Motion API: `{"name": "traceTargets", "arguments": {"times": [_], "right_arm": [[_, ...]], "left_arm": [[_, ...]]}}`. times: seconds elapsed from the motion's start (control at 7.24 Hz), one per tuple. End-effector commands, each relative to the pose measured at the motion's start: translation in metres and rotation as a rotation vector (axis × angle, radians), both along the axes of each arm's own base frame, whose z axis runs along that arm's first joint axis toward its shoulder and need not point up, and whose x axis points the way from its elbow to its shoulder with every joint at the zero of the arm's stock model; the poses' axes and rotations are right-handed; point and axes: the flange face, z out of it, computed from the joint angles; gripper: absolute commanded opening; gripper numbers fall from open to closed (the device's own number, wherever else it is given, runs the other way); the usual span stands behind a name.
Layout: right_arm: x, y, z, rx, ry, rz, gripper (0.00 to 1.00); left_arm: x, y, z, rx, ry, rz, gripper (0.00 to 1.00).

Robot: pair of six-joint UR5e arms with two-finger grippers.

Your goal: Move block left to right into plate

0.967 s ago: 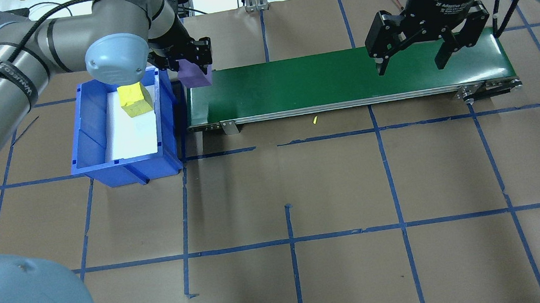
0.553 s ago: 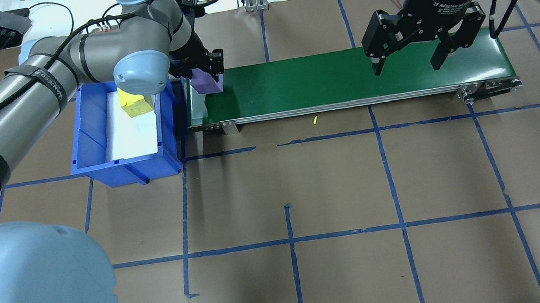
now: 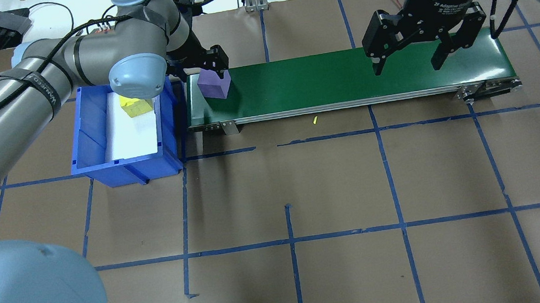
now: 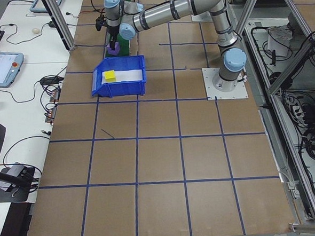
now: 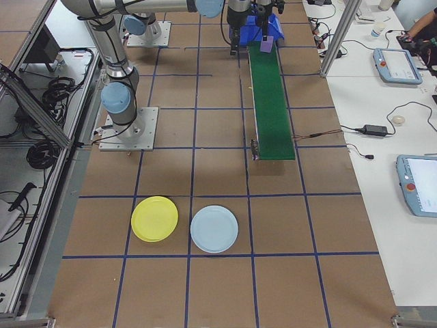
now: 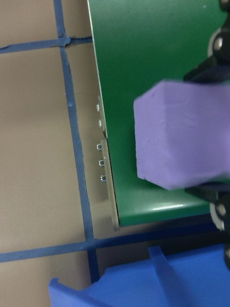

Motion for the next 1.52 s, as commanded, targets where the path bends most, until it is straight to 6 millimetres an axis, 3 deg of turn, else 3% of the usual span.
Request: {"name": "traceTargets", "arguments": {"times": [0.0,0.14,0.28,0.55,0.69,0.97,1.38], "right_arm": [[0.000,0.000,0.000,0.001,-0.001,0.000,1.00],[0.000,0.000,0.000,0.001,-0.001,0.000,1.00],[0.000,0.000,-0.002,0.003,0.001,0.003,1.00],[0.001,-0.018,-0.005,-0.089,0.001,0.005,1.00],[0.001,-0.033,-0.028,-0.073,0.001,0.000,1.00],[0.005,-0.080,-0.074,-0.116,-0.031,0.007,1.00],[0.011,-0.142,-0.121,-0.183,-0.104,0.003,1.00]], "left_arm": [[0.018,0.011,0.040,0.021,-0.044,0.021,1.00],[0.055,0.004,0.051,0.005,-0.077,0.067,1.00],[0.101,-0.008,0.048,0.004,-0.090,0.132,1.00],[0.151,-0.037,0.037,-0.012,-0.082,0.230,1.00],[0.159,-0.051,0.025,-0.003,-0.072,0.257,1.00],[0.178,-0.076,-0.020,-0.037,-0.069,0.296,1.00],[0.181,-0.065,-0.062,0.044,-0.059,0.377,1.00]]}}
